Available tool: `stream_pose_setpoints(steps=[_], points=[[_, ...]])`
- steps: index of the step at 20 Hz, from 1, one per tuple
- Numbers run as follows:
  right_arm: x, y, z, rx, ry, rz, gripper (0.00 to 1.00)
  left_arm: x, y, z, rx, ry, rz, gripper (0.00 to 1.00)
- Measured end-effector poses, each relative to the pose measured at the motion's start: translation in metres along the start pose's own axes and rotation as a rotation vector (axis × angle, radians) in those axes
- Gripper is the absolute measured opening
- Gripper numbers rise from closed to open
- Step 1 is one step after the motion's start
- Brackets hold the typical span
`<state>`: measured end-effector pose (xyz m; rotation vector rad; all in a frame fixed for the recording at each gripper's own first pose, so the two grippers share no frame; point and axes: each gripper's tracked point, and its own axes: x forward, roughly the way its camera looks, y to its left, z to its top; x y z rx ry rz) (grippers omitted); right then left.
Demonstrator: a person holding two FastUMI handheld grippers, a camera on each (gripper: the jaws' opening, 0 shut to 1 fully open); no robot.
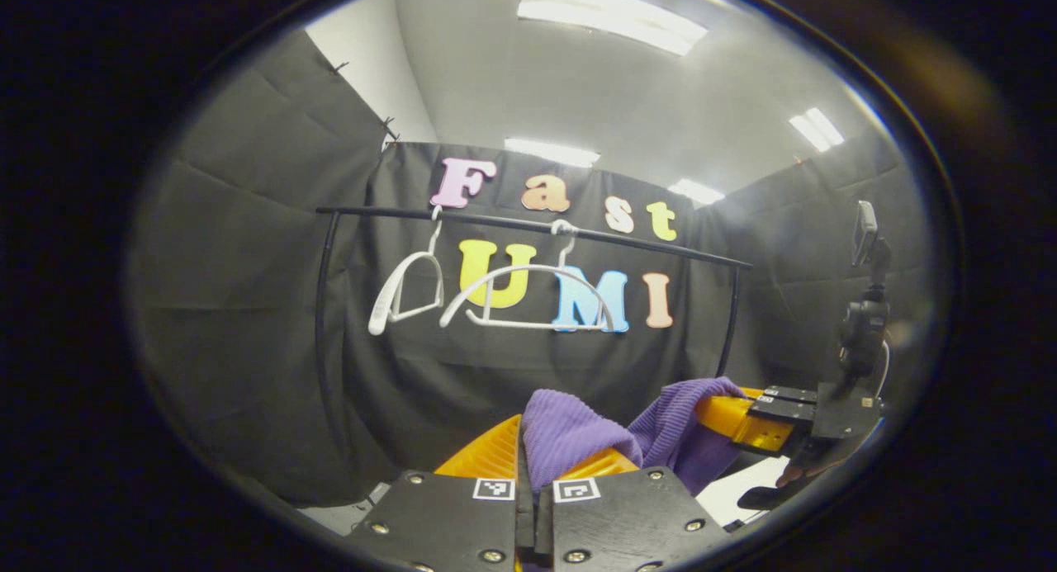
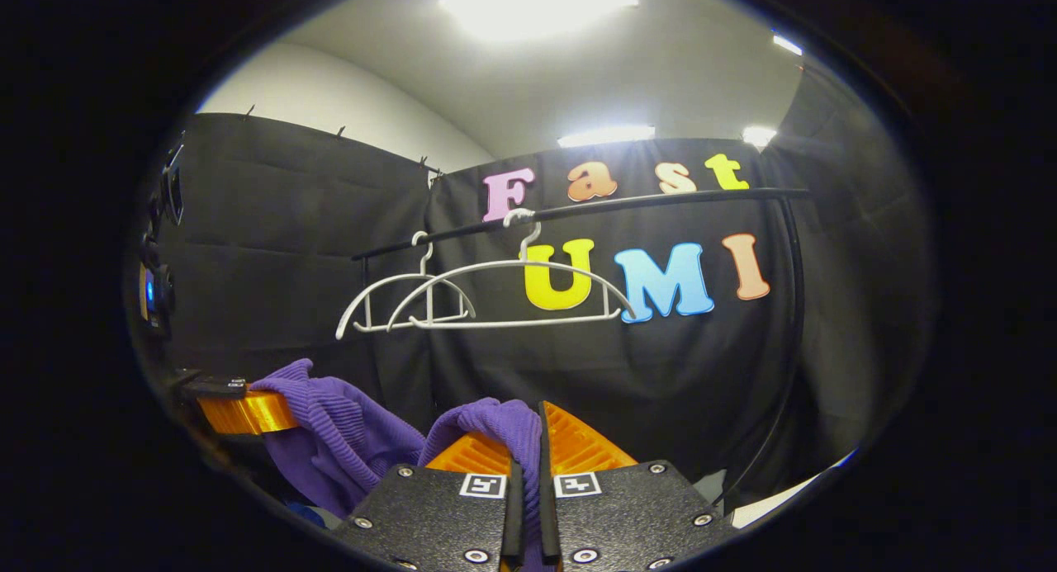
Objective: Grasp the clothes on the hanger with both hands and then place them into the laundry hamper below.
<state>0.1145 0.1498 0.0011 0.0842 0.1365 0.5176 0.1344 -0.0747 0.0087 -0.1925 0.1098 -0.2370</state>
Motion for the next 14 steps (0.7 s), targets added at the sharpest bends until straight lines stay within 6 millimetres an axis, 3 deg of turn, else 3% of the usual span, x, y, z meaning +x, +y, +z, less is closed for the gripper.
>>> stream_pose_setpoints(steps=[4, 5, 6, 9, 10, 11, 14], points=[[-0.001, 0.005, -0.044, 0.006, 0.084, -0.009, 0.07, 0.009, -0.007, -0.044, 0.005, 0.051, -0.012, 0.02], [-0.002, 0.006, -0.057, 0.009, 0.107, -0.012, 0.07, 0.008, -0.008, -0.057, 0.005, 0.068, -0.015, 0.07], [-0.005, 0.008, -0.072, 0.011, 0.130, -0.012, 0.07, 0.011, -0.009, -0.070, 0.005, 0.086, -0.015, 0.02], [-0.004, 0.005, -0.107, 0.001, 0.191, -0.023, 0.07, 0.018, -0.011, -0.104, 0.010, 0.140, -0.006, 0.02], [-0.004, 0.003, -0.119, -0.001, 0.213, -0.029, 0.07, 0.020, -0.011, -0.115, 0.013, 0.158, -0.002, 0.07], [-0.005, 0.001, -0.130, -0.002, 0.232, -0.033, 0.07, 0.020, -0.010, -0.130, 0.016, 0.179, 0.002, 0.02], [-0.011, -0.003, -0.167, -0.004, 0.304, -0.046, 0.07, 0.014, -0.001, -0.165, 0.024, 0.233, 0.026, 0.06]])
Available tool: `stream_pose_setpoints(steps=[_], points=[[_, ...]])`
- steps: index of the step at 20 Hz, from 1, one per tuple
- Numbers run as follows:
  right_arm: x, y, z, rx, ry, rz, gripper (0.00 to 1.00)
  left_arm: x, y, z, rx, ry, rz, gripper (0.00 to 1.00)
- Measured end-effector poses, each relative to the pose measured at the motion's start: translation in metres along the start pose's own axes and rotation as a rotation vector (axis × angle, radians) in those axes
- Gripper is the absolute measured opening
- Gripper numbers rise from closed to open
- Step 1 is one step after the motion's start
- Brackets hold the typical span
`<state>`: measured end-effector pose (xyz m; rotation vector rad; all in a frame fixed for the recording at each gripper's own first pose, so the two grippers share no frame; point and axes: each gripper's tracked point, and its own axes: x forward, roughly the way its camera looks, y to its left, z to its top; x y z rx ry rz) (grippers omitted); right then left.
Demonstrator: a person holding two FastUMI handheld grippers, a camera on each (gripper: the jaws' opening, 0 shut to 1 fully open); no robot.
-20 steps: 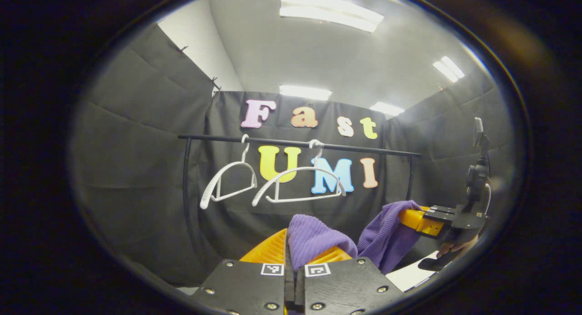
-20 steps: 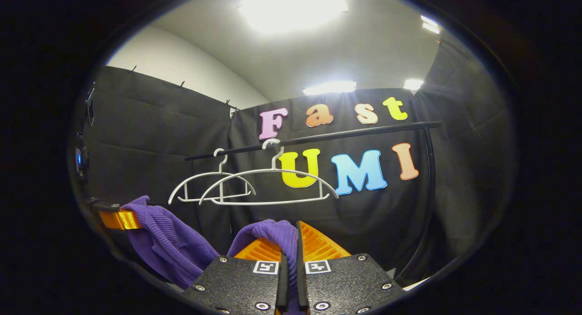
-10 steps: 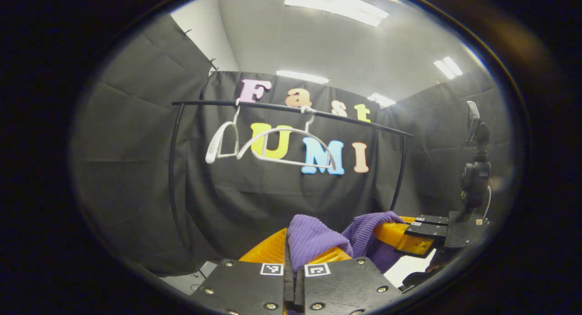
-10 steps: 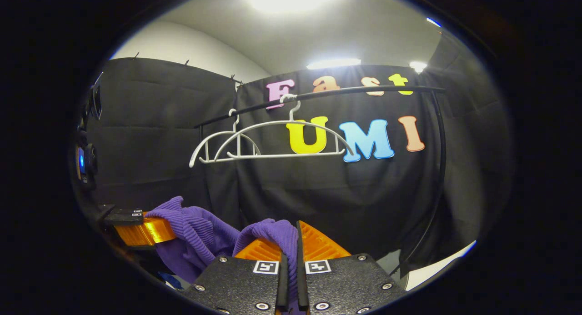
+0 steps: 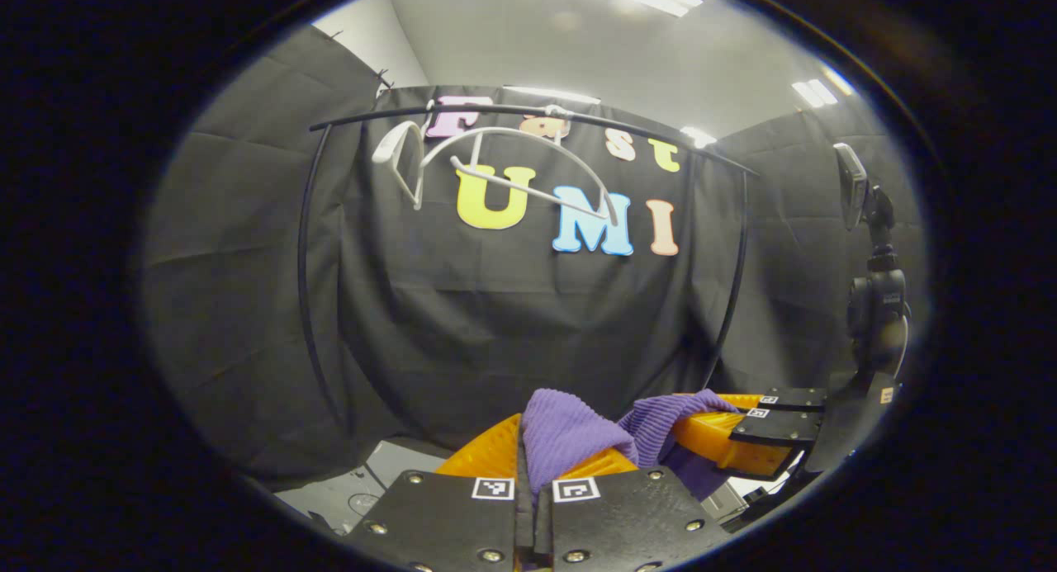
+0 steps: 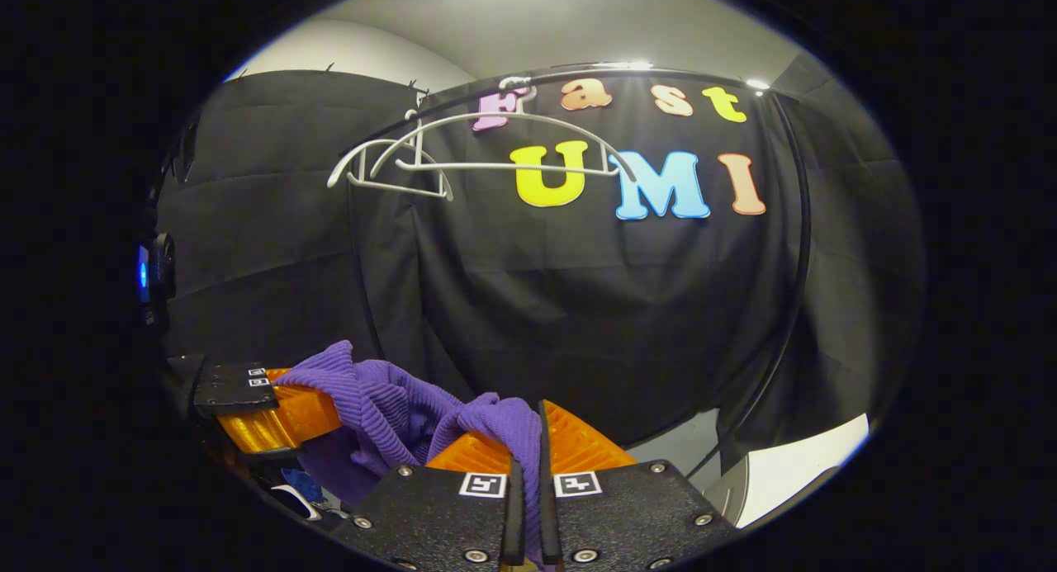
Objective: Grasp the clothes on the hanger with both hands and then place them into the laundry hamper below.
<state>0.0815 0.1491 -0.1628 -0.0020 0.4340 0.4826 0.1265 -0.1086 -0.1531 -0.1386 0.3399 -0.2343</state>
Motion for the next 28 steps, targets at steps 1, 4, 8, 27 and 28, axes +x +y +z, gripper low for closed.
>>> stream_pose_setpoints(steps=[1, 4, 8, 27, 28], points=[[0.000, -0.002, -0.013, -0.009, 0.024, -0.005, 0.07, 0.002, 0.004, -0.011, -0.002, 0.022, 0.010, 0.02], [-0.002, -0.003, -0.050, -0.032, 0.096, -0.005, 0.07, 0.011, 0.011, -0.044, -0.002, 0.094, 0.028, 0.02], [0.008, -0.006, -0.090, -0.061, 0.195, 0.000, 0.07, 0.019, 0.015, -0.089, 0.022, 0.195, 0.050, 0.02], [-0.002, -0.001, -0.140, -0.102, 0.352, 0.013, 0.94, -0.017, 0.048, -0.155, 0.009, 0.339, 0.098, 1.00], [-0.006, 0.001, -0.130, -0.094, 0.324, 0.008, 0.95, -0.019, 0.050, -0.143, 0.007, 0.318, 0.096, 0.95]])
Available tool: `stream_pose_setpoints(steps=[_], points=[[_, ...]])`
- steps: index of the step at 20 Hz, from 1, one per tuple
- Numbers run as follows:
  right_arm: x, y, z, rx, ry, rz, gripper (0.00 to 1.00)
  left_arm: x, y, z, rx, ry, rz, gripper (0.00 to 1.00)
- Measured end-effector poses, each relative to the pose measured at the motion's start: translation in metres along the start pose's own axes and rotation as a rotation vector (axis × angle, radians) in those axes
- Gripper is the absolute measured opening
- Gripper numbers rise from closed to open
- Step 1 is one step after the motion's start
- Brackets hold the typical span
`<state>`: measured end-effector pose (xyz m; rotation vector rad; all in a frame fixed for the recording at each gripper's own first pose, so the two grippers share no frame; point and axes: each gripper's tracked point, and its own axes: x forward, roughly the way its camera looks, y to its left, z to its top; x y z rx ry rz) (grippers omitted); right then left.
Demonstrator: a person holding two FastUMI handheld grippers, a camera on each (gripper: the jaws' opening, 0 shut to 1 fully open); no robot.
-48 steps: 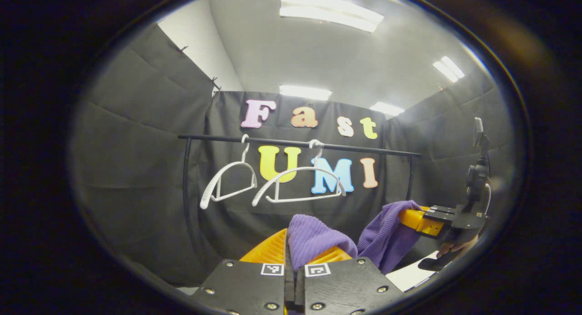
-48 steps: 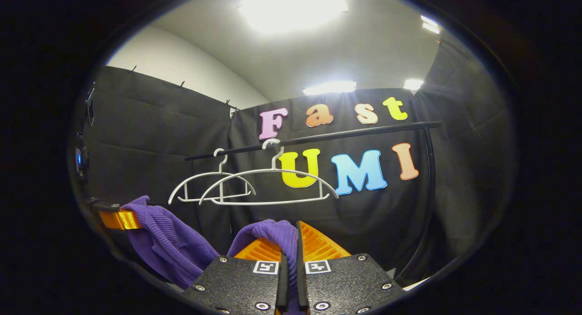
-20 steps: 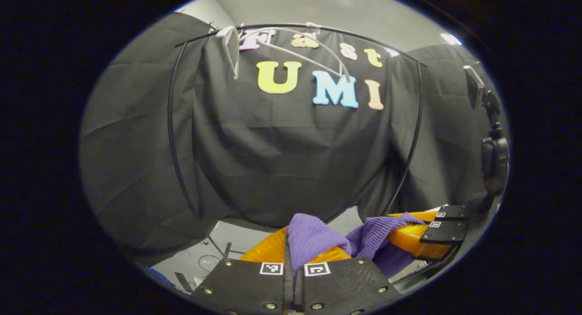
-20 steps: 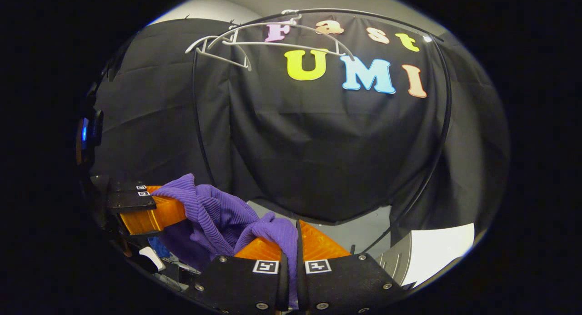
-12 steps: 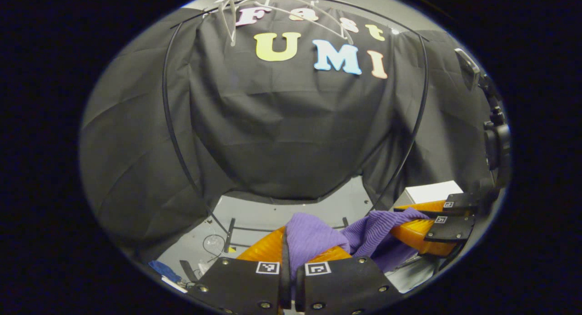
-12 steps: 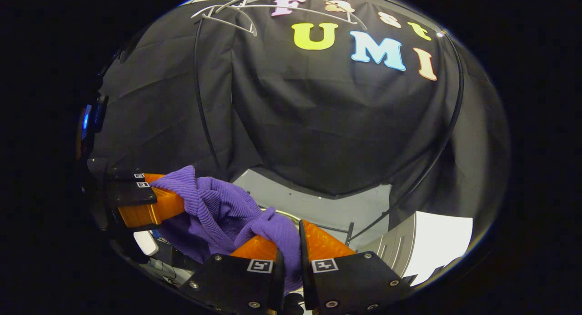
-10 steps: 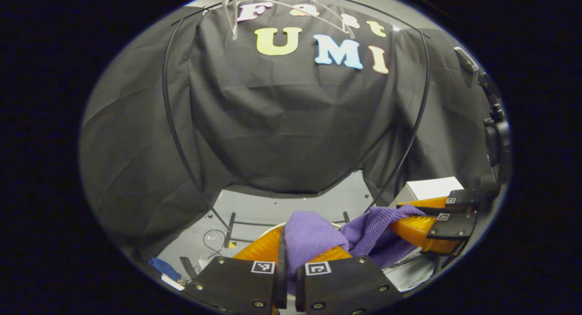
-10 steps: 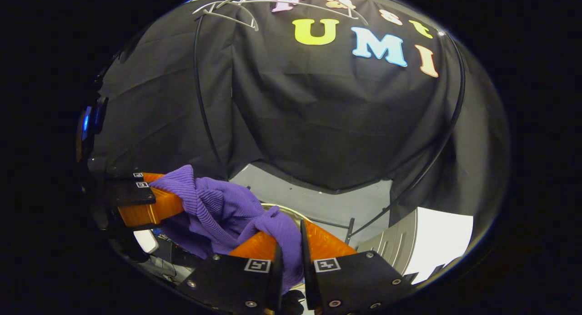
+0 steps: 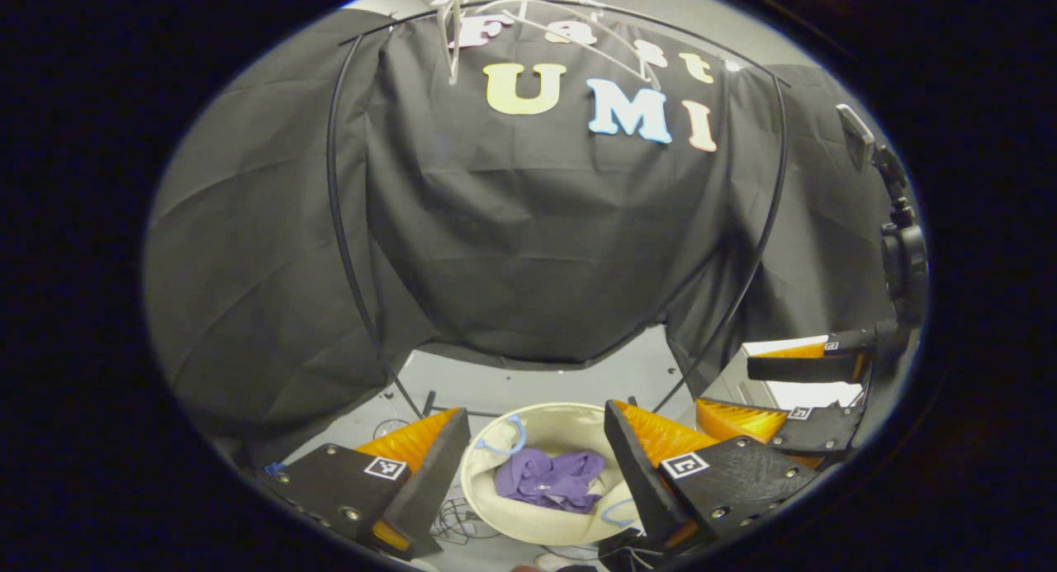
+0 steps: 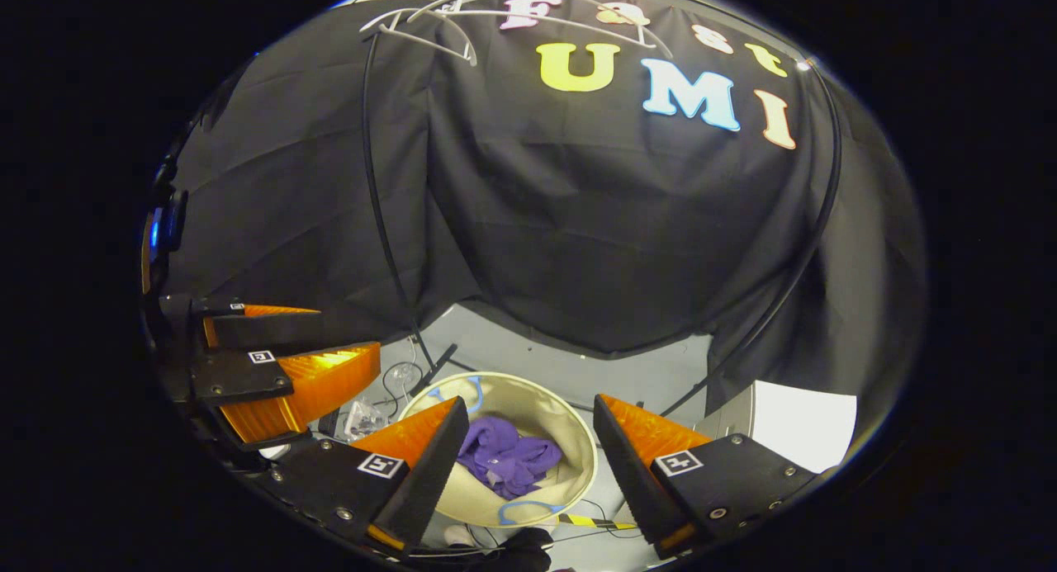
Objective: Grasp the clothes on the hanger with both hands and then place them into the laundry hamper below.
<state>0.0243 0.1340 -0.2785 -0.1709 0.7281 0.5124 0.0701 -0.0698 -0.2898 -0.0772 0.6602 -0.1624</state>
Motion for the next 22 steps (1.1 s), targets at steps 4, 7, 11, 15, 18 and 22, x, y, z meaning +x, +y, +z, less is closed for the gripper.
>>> stream_pose_setpoints(steps=[4, 7, 11, 15, 18, 22], points=[[-0.031, 0.001, 0.040, 0.027, -0.105, -0.026, 0.95, -0.031, 0.010, 0.049, -0.009, -0.116, 0.004, 0.95], [-0.064, -0.007, 0.076, 0.051, -0.206, -0.060, 0.94, -0.062, 0.008, 0.097, -0.022, -0.217, -0.017, 0.95], [-0.111, -0.032, 0.129, 0.029, -0.373, -0.142, 0.94, -0.106, 0.004, 0.169, -0.048, -0.364, -0.041, 0.97], [-0.161, -0.056, 0.162, 0.017, -0.515, -0.198, 0.94, -0.161, -0.009, 0.234, -0.062, -0.525, -0.078, 0.94], [-0.204, -0.076, 0.177, 0.039, -0.604, -0.234, 0.94, -0.190, -0.014, 0.257, -0.041, -0.590, -0.069, 0.94], [-0.258, -0.107, 0.180, 0.060, -0.675, -0.286, 0.95, -0.234, -0.016, 0.258, 0.015, -0.629, 0.037, 0.96]])
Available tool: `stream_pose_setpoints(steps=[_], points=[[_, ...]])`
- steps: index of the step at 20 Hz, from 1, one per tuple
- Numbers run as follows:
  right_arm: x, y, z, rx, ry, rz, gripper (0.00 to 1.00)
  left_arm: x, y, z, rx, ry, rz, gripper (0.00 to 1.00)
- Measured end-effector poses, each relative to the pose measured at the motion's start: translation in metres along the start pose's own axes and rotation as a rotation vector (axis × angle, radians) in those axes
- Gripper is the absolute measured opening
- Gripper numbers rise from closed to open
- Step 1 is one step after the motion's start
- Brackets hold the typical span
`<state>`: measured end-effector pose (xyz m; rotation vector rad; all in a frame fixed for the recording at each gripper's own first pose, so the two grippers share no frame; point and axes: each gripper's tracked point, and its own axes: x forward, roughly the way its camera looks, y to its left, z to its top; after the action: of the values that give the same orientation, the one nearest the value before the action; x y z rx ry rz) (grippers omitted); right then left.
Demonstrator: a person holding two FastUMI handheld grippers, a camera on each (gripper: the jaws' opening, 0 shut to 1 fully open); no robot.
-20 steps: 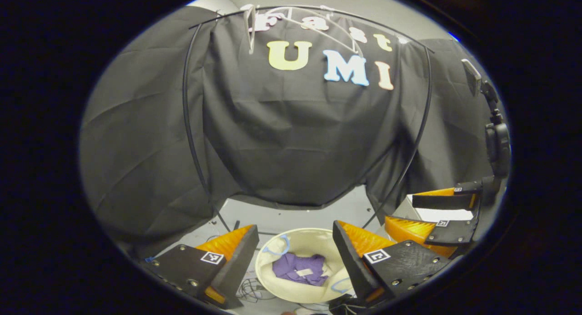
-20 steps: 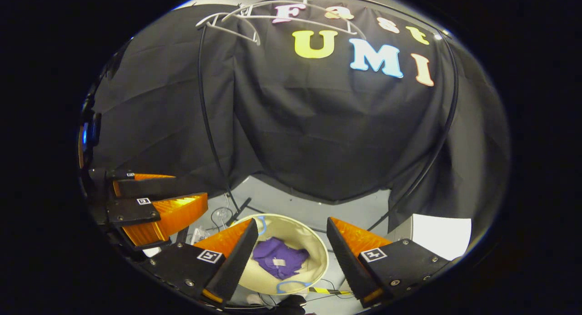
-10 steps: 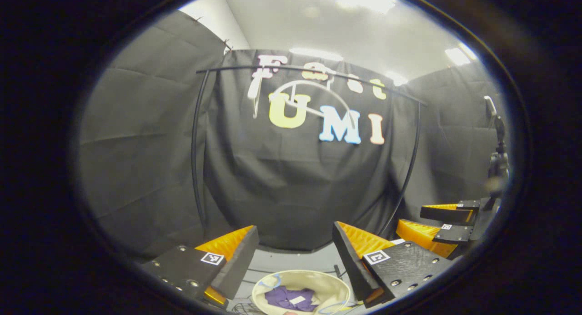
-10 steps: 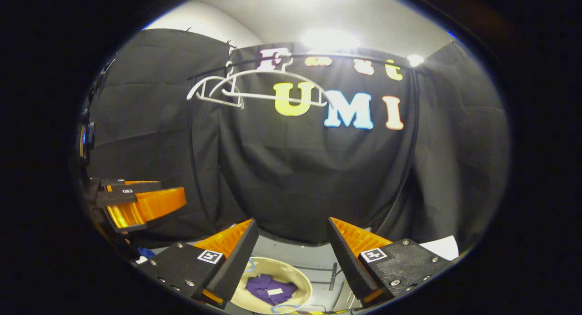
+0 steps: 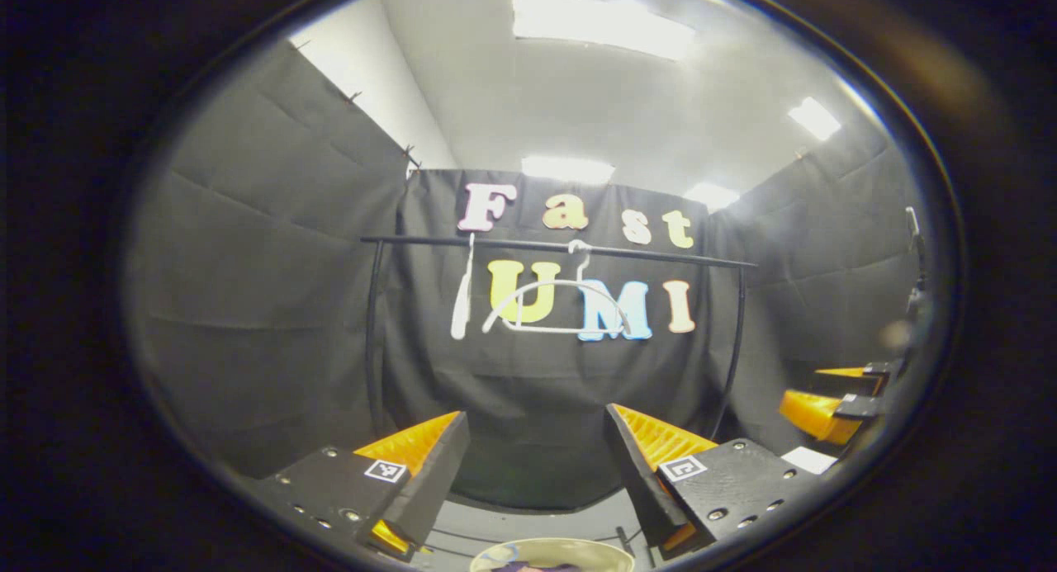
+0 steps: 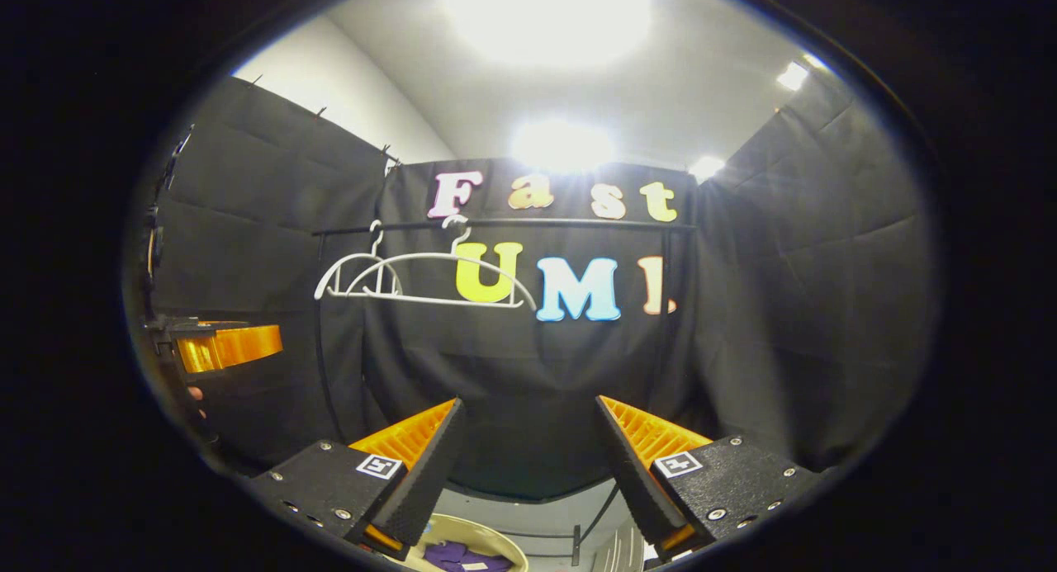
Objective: Grasp the clothes on the hanger with both hands and then place them into the laundry hamper below.
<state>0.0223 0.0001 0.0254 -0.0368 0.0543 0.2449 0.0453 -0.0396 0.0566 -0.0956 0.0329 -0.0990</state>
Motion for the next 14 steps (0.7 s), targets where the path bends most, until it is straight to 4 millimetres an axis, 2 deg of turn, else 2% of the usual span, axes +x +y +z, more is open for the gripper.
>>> stream_pose_setpoints(steps=[4, 5, 6, 7, 8, 9, 10, 11, 12, 14], points=[[-0.025, -0.042, 0.022, 0.003, -0.046, -0.052, 0.95, -0.032, 0.000, 0.015, 0.007, 0.001, 0.060, 0.99], [-0.032, -0.052, 0.024, 0.001, -0.051, -0.067, 0.95, -0.040, 0.002, 0.019, 0.017, -0.001, 0.072, 0.99], [-0.039, -0.060, 0.026, 0.006, -0.059, -0.081, 0.95, -0.048, 0.003, 0.023, 0.031, -0.004, 0.086, 0.94], [-0.045, -0.066, 0.026, 0.010, -0.063, -0.091, 0.95, -0.054, 0.004, 0.026, 0.047, -0.007, 0.096, 0.99], [-0.052, -0.072, 0.023, 0.016, -0.060, -0.102, 0.95, -0.061, 0.003, 0.030, 0.061, -0.010, 0.106, 0.99], [-0.059, -0.079, 0.021, 0.025, -0.061, -0.115, 0.95, -0.061, 0.002, 0.033, 0.069, -0.015, 0.114, 0.94], [-0.065, -0.085, 0.019, 0.033, -0.060, -0.128, 0.95, -0.061, -0.001, 0.035, 0.073, -0.017, 0.119, 0.99], [-0.071, -0.090, 0.016, 0.042, -0.054, -0.138, 0.95, -0.060, -0.001, 0.037, 0.074, -0.020, 0.125, 0.94], [-0.076, -0.094, 0.014, 0.052, -0.045, -0.147, 0.95, -0.060, -0.001, 0.037, 0.076, -0.020, 0.129, 0.99], [-0.084, -0.102, 0.013, 0.065, -0.041, -0.171, 0.95, -0.067, -0.003, 0.039, 0.084, -0.027, 0.134, 0.99]])
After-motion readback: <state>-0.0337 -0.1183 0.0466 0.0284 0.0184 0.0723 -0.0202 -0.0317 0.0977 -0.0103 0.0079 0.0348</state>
